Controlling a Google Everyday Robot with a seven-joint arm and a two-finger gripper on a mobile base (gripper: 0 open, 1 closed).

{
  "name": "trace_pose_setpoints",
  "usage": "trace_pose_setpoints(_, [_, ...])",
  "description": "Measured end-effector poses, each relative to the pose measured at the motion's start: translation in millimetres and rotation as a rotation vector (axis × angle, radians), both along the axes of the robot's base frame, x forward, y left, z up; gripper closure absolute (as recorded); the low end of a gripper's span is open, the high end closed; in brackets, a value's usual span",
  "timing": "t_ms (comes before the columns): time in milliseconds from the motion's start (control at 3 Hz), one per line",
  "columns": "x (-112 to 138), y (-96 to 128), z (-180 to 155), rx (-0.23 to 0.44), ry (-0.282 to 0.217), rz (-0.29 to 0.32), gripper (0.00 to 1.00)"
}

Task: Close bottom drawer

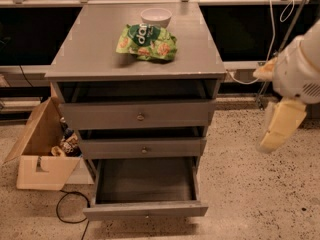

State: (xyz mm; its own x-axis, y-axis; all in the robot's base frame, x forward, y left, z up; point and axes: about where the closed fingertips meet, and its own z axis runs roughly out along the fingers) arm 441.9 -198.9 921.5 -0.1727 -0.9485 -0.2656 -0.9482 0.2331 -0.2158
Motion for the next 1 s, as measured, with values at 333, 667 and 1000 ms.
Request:
trace_pose_setpoints(333, [-7.4,14.9,-64.0,0.077,0.042,0.012,0.0])
trace_pose_setpoints(667, [-20.3,32.2,-127.9,0.141,0.129,0.018,0.0])
trace_pose_setpoints(1000, [-20.2,32.2,-127.3,0.14,0.128,0.018,0.0])
